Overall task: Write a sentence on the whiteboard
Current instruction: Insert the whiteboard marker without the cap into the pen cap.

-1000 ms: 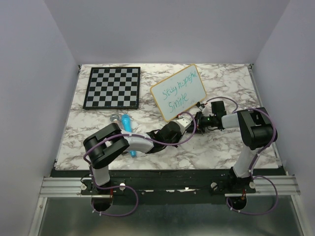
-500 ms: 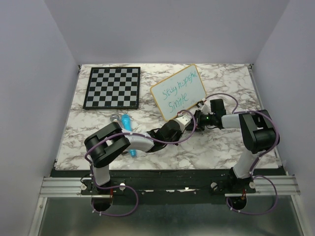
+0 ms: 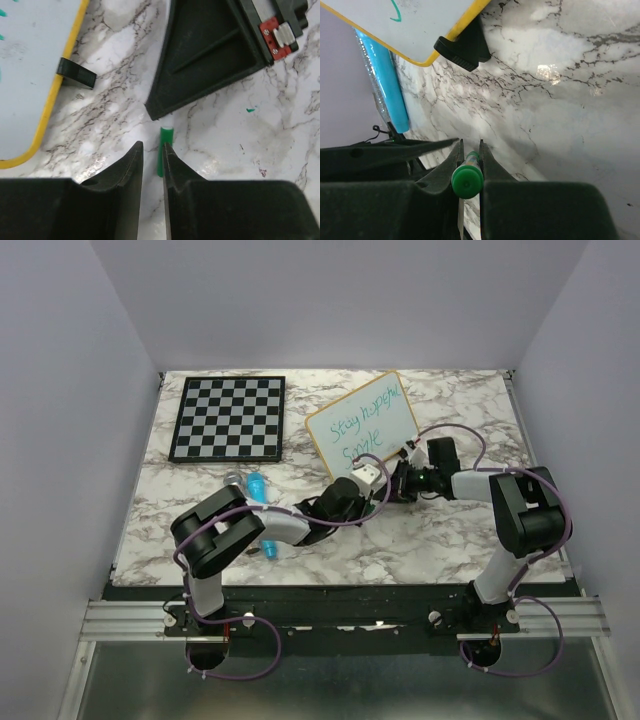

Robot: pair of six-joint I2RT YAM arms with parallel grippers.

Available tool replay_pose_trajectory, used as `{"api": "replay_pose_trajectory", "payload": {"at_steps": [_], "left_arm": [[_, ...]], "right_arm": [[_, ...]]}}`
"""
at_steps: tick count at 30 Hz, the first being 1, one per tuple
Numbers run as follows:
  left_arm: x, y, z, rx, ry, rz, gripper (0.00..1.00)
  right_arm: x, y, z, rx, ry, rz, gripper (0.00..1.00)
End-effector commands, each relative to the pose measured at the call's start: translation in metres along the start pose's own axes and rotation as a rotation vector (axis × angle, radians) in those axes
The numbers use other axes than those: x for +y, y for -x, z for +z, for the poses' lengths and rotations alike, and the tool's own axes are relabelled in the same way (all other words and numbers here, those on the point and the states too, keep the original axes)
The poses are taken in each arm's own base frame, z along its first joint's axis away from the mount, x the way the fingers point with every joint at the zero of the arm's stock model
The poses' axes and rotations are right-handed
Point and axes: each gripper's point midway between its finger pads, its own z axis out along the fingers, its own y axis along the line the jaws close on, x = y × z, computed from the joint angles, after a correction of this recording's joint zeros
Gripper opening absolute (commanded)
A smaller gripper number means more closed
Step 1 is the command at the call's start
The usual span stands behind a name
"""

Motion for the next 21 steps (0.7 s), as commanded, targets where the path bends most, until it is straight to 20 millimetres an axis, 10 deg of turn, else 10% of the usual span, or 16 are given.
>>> {"api": "replay_pose_trajectory", "payload": {"at_steps": [1,7,13,21], "left_arm": [[0.011,0.036,-0.010,-0.129,0.015,-0.059,0.30],[0.012,0.043,-0.024,-0.169,0.004,-0.083,0.46],[0.016,0.040,-0.052,-0.192,0.001,-0.108,0.99],[-0.019,-0.021,-0.055,0.046,-0.317,-0.172,0.96]], "right_arm": [[-0.002,-0.004,-0.001,0.016,-0.040,-0.014,0.01],[-0.006,-0.004,0.000,0.015,-0.059,-0.015,0.01],[-0.006,-0.003,0.000,0.015,-0.061,-0.017,0.01],[-0.004,-0.005,0.000,0.025,-0.042,-0.022,0.00]]}}
